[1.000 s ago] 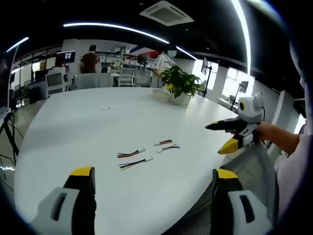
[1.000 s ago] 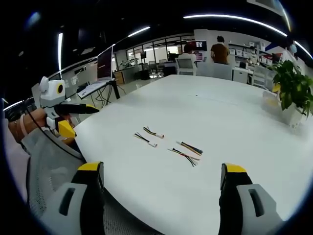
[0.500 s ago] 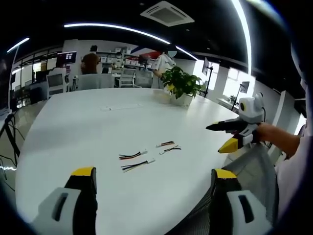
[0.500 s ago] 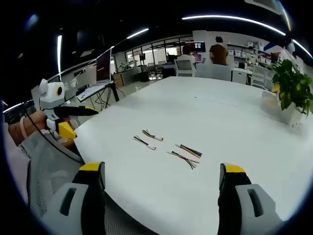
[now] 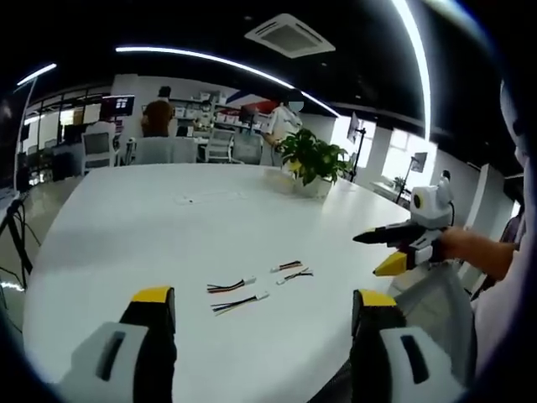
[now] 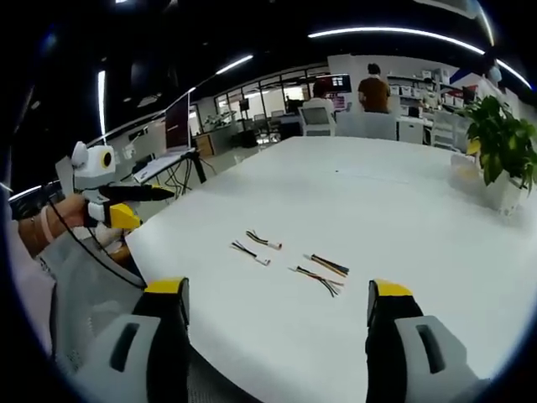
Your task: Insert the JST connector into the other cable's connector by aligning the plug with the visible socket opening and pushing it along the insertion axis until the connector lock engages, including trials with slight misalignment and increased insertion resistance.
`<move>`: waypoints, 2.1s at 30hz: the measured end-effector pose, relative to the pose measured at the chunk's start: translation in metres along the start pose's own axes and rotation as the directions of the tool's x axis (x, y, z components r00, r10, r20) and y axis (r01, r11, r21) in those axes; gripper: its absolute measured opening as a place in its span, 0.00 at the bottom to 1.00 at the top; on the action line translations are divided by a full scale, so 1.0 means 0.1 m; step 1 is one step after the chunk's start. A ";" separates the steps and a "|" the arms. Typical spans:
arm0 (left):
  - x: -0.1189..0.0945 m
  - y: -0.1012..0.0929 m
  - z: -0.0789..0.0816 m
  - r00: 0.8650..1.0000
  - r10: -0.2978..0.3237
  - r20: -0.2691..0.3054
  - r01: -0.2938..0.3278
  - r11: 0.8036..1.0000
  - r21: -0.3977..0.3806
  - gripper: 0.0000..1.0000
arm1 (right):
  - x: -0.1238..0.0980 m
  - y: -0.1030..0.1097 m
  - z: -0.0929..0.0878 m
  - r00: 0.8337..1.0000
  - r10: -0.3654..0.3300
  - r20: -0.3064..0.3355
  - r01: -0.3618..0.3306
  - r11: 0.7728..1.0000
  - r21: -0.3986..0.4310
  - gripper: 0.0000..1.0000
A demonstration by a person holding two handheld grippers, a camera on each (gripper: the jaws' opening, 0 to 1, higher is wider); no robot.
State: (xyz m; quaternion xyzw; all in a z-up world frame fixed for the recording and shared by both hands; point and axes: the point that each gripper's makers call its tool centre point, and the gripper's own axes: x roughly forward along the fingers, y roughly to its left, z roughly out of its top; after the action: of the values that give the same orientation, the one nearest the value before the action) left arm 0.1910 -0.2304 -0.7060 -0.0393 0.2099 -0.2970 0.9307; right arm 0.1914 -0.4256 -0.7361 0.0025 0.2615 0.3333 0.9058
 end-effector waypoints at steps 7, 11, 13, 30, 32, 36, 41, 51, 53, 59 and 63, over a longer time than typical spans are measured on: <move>0.05 -0.02 0.04 0.999 -0.032 -0.003 0.032 0.999 0.004 0.81 | 0.03 0.00 0.07 1.000 0.016 0.021 -0.016 1.000 0.020 0.81; 0.10 -0.04 -0.01 0.998 -0.046 -0.033 0.047 0.999 0.013 0.81 | 0.06 -0.01 0.05 1.000 0.027 0.003 -0.027 1.000 0.008 0.80; 0.12 -0.05 -0.02 0.998 -0.058 -0.036 0.058 0.998 0.014 0.80 | 0.07 0.00 0.05 0.999 0.038 0.003 -0.038 0.999 0.008 0.77; 0.35 -0.13 0.13 0.989 -0.139 -0.043 0.139 0.990 0.016 0.78 | 0.26 -0.10 0.07 0.996 0.082 -0.027 -0.083 0.996 -0.024 0.72; 0.37 -0.10 0.13 0.990 -0.134 -0.044 0.134 0.991 0.015 0.79 | 0.28 -0.10 0.06 0.995 0.092 -0.039 -0.094 0.995 -0.032 0.67; 0.40 -0.07 0.16 0.989 -0.144 -0.039 0.143 0.990 -0.010 0.77 | 0.33 -0.09 0.07 0.994 0.104 -0.044 -0.106 0.994 -0.040 0.68; 0.45 -0.05 0.15 0.988 -0.147 -0.052 0.147 0.989 0.010 0.76 | 0.40 -0.09 0.09 0.992 0.113 -0.047 -0.116 0.992 -0.052 0.65; 0.55 0.02 0.03 0.981 -0.180 -0.071 0.177 0.983 -0.045 0.72 | 0.45 -0.21 0.15 0.994 0.106 -0.033 -0.107 0.992 -0.064 0.57; 0.57 0.03 0.01 0.979 -0.185 -0.083 0.182 0.982 -0.045 0.69 | 0.46 -0.23 0.14 0.994 0.105 -0.036 -0.107 0.992 -0.064 0.56; 0.64 0.07 0.05 0.979 -0.186 -0.080 0.184 0.983 -0.028 0.68 | 0.48 -0.27 0.12 0.992 0.113 -0.047 -0.117 0.991 -0.072 0.54; 0.69 0.09 0.06 0.978 -0.192 -0.085 0.191 0.981 -0.012 0.68 | 0.50 -0.31 0.12 0.991 0.124 -0.053 -0.128 0.989 -0.080 0.52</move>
State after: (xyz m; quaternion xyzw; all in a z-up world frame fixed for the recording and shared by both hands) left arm 0.2492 -0.2625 -0.7273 -0.0483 0.2456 -0.3862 0.8878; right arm 0.2477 -0.4170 -0.7551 -0.0268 0.2683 0.4005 0.8757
